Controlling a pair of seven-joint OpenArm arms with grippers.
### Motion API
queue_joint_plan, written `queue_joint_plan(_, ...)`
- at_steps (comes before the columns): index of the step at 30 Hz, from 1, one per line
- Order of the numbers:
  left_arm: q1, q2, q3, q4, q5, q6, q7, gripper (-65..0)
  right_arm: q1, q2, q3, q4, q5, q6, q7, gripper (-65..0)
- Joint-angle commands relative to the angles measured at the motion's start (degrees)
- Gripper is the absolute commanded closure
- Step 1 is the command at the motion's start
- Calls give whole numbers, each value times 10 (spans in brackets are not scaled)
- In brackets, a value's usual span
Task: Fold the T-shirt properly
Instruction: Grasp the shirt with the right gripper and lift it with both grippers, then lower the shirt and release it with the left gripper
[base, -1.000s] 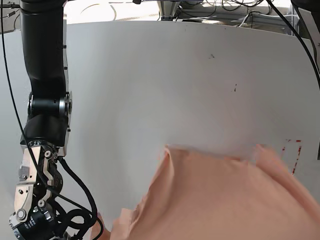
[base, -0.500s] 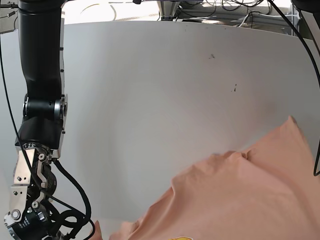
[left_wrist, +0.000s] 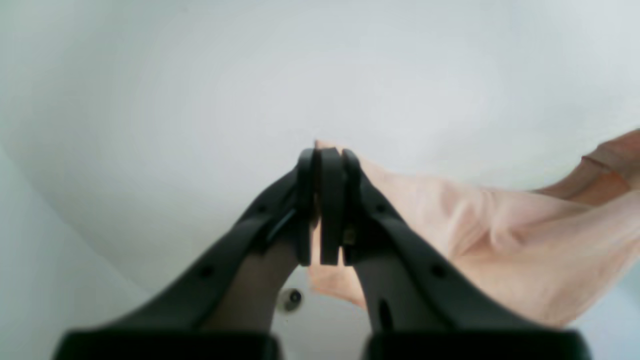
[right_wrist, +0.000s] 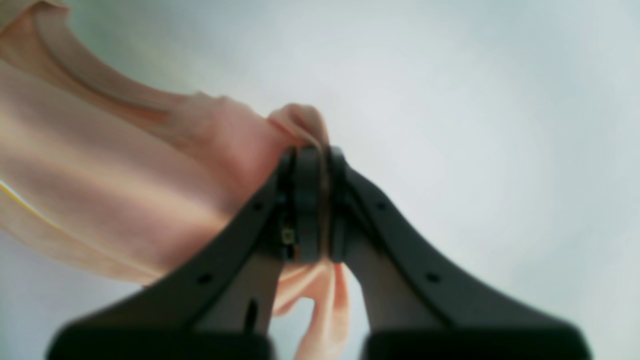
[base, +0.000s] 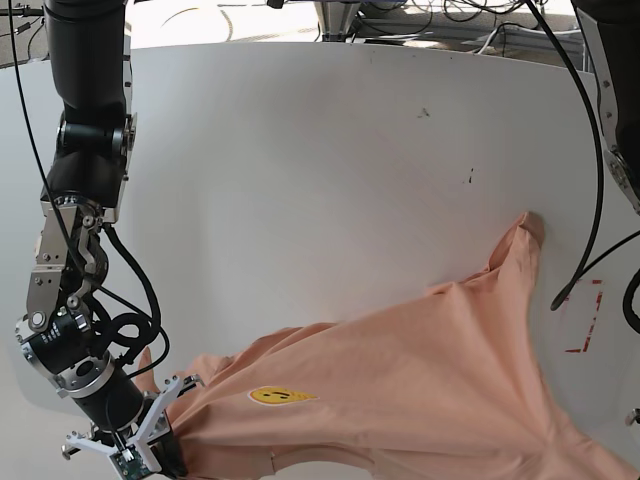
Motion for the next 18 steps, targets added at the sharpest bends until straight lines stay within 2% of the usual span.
queue_joint_plan(1,33,17,-9,22,-5,2,-17,0,-18,11,25,19,-2,-4,16,0)
queue_joint_plan(3,76,40,-15,32,-5,2,-17,0,-51,13,45,30,-2,-4,17,0)
queue_joint_plan(9,190,73,-34,59,-5,2,-17,0,-138,10,99,51,-2,-4,18,0)
queue_joint_plan(18,350,121,-82,97,-6,2,-15,0,-241,9,134,53,-2,-4,54,0)
